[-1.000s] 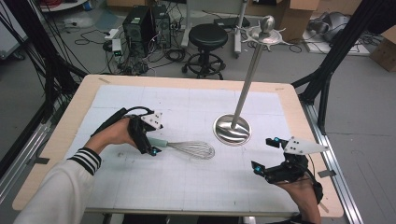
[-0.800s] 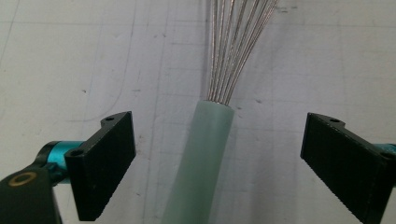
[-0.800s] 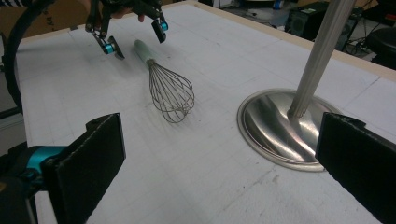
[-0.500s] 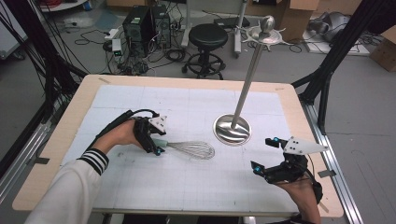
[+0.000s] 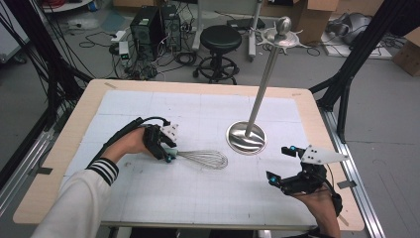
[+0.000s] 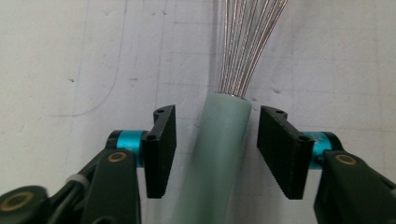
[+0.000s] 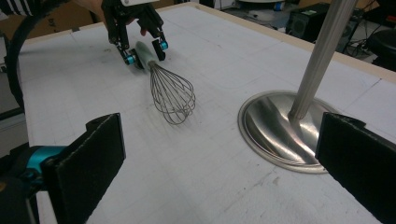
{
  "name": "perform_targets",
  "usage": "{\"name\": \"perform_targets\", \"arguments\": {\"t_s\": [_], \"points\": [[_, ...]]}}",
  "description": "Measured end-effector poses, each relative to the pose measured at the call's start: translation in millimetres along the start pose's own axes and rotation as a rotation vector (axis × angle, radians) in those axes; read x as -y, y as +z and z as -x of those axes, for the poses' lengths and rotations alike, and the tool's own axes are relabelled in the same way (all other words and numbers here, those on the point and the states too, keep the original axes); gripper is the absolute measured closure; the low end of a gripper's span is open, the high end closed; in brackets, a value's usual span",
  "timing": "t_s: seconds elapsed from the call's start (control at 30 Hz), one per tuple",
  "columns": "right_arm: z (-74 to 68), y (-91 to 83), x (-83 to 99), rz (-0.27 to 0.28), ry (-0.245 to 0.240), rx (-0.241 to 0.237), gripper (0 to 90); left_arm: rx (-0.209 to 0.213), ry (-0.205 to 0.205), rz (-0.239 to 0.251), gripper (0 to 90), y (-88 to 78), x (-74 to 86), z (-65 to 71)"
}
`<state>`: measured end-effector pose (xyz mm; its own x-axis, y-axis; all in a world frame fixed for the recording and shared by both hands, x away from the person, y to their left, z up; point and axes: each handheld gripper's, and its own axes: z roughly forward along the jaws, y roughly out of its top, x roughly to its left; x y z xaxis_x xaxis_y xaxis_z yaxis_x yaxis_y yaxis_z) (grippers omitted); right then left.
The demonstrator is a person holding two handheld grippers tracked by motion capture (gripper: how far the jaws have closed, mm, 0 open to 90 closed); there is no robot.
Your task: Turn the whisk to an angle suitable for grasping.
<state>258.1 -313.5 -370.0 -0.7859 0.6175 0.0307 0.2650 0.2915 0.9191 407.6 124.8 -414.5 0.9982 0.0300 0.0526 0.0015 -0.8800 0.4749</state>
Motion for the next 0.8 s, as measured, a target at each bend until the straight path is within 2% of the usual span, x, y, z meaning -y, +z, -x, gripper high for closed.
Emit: {"name": "perform_targets", "arguments": {"t_s": [0.03, 0.27, 0.47, 0.8], "points": [[0.0, 0.1, 0.0, 0.0, 0.0, 0.0, 0.6, 0.001, 0.012, -0.006, 50.7, 0.1, -0.6, -0.4], [-0.1, -0.3, 0.0, 0.002, 0.006, 0.0, 0.6, 0.0, 0.027, -0.014, 62.8, 2.5, -1.6, 1.6], [0.1, -0.2, 0.0, 0.003, 0.006, -0.001, 0.6, -0.003, 0.062, -0.026, 65.4, 2.1, -3.0, 3.1], [-0.1, -0.3, -0.2, 0.002, 0.009, -0.001, 0.6, 0.002, 0.041, -0.026, 69.3, 2.3, -5.0, 5.2]]}}
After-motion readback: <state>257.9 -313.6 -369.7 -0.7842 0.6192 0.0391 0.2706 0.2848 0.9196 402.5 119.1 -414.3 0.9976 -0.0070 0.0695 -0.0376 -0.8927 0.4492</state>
